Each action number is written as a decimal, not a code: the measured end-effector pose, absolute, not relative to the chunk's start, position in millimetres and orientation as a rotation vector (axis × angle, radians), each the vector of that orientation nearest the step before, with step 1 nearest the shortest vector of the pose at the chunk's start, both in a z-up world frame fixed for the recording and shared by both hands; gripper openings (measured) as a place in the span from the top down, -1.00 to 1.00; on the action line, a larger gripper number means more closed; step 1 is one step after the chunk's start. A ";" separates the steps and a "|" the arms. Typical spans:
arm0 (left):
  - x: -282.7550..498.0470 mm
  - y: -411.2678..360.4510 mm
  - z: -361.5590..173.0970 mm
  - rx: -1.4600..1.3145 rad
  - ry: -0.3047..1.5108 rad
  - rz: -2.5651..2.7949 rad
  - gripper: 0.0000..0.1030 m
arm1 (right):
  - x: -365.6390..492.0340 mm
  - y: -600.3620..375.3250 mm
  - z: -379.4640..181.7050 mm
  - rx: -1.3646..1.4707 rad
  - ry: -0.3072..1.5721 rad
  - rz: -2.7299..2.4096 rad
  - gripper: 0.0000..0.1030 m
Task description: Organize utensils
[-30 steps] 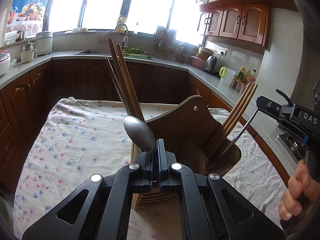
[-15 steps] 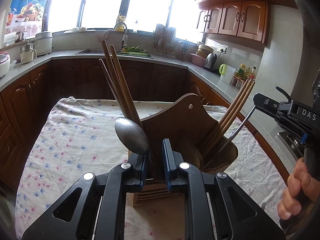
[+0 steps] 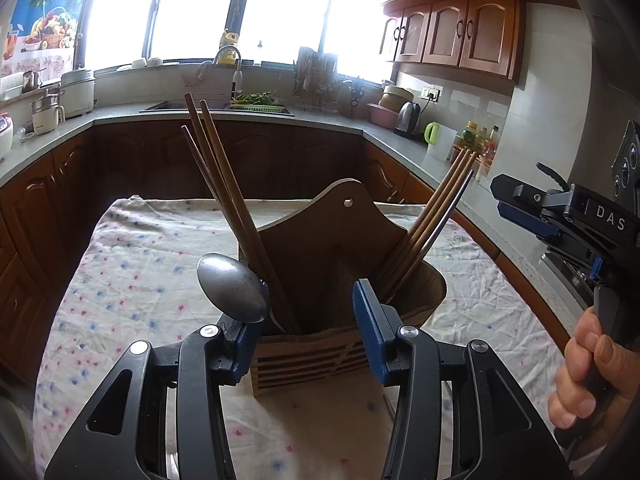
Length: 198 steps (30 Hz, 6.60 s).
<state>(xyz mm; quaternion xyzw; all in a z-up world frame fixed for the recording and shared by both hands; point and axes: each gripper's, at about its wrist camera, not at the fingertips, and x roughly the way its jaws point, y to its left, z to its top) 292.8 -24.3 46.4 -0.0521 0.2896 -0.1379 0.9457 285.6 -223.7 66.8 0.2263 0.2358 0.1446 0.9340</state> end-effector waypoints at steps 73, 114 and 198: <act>51.6 19.6 9.6 -0.147 0.426 -0.061 -1.00 | 40.1 -172.7 10.1 0.125 0.359 0.321 -1.00; 26.2 11.3 -8.6 -0.014 0.455 0.046 -1.00 | 21.8 -193.0 -18.6 0.128 0.377 0.223 -1.00; 20.0 -0.4 -2.4 0.023 0.421 0.037 -1.00 | 9.3 -189.0 -2.6 0.129 0.291 0.240 -1.00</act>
